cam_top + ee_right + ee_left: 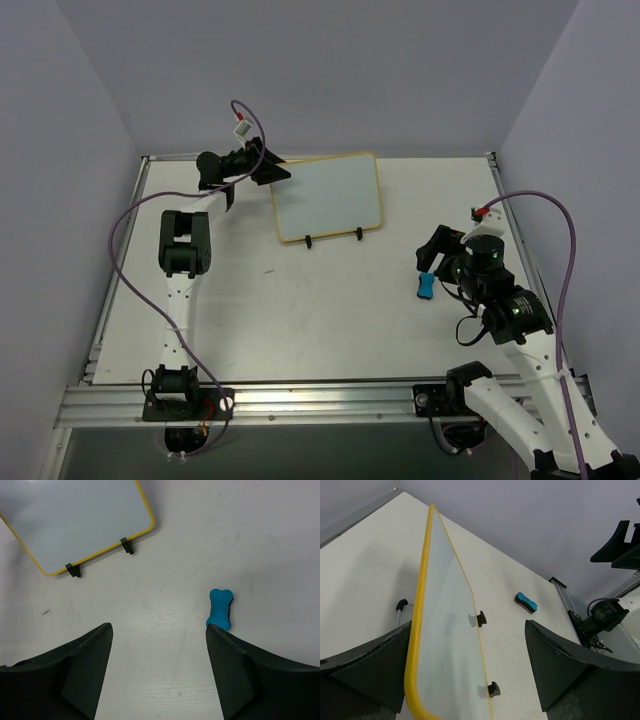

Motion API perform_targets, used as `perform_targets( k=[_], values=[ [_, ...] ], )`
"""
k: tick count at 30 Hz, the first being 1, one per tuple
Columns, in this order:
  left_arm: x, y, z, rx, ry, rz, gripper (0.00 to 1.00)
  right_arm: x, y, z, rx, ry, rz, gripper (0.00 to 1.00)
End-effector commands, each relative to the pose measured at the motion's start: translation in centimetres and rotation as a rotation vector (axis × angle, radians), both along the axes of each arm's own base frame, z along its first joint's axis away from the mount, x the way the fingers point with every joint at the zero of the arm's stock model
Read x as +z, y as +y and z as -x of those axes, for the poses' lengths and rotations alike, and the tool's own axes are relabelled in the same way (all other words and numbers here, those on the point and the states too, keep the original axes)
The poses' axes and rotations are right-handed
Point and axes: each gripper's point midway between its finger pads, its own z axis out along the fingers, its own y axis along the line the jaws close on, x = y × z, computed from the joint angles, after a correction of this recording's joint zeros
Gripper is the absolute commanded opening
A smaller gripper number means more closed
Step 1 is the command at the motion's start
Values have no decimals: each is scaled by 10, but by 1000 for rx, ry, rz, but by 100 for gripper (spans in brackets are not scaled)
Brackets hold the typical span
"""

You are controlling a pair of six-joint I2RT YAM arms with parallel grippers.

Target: Erase the whiteboard

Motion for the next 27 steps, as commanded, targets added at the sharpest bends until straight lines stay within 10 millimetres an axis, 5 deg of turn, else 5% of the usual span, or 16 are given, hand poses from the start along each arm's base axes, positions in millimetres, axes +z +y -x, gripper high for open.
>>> perform_targets(
  k=[1, 6, 13, 21, 26, 27],
  values=[
    [45, 2, 5, 19, -136, 15, 94, 7, 1, -3, 3, -36, 5, 71],
    [42, 10, -3, 60, -136, 8, 94, 8, 1, -2, 8, -39, 4, 71],
    [44, 55, -37, 263, -93, -12, 94, 8, 2, -2, 11, -39, 6, 71],
    [59, 62, -35, 283, -107, -14, 94, 7, 2, -2, 14, -36, 8, 71],
    [89, 116, -53, 475, -81, 14, 94, 6, 3, -2, 16, -34, 9, 71],
    [82, 132, -62, 544, -24, -18, 94, 6, 3, -2, 16, -32, 10, 71]
  ],
)
